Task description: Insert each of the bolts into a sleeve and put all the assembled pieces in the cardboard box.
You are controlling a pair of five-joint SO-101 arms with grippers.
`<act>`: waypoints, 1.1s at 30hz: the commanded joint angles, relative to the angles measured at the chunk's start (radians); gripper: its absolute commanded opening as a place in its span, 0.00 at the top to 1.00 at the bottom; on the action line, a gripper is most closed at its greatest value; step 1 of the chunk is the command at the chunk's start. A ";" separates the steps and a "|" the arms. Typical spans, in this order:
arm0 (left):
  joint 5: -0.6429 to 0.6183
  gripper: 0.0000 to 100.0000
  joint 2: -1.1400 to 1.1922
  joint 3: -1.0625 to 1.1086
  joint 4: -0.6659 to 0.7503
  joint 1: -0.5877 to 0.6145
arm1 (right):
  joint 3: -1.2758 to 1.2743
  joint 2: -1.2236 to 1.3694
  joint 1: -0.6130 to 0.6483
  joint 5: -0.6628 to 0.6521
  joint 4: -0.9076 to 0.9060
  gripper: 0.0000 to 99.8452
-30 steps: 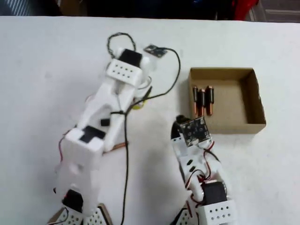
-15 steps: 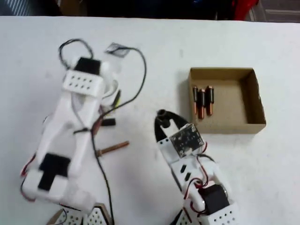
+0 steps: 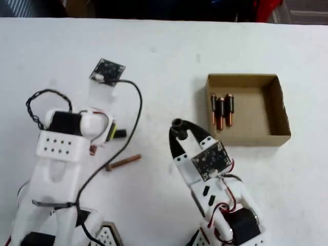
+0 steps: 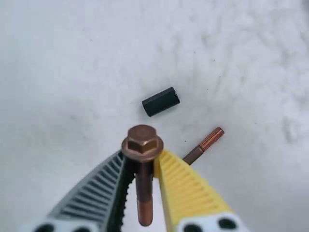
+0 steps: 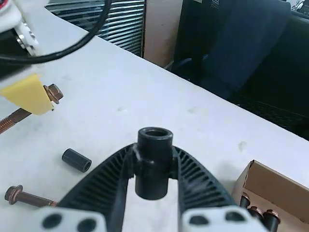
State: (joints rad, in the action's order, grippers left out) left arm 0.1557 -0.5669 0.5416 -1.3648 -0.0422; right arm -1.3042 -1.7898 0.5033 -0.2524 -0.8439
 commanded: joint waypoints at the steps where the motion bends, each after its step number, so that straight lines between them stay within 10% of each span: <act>1: 0.009 0.98 -0.051 -0.017 0.035 -0.001 | 0.106 -0.016 0.013 0.006 -0.065 0.98; 33: 0.008 0.98 -0.059 0.032 0.253 -0.085 | -0.385 -0.012 0.085 0.002 0.526 0.98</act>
State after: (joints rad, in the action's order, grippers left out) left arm 0.1573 -0.5854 0.5861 -1.1393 -0.0959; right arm -1.6817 -1.7944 0.5769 -0.2524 -0.3422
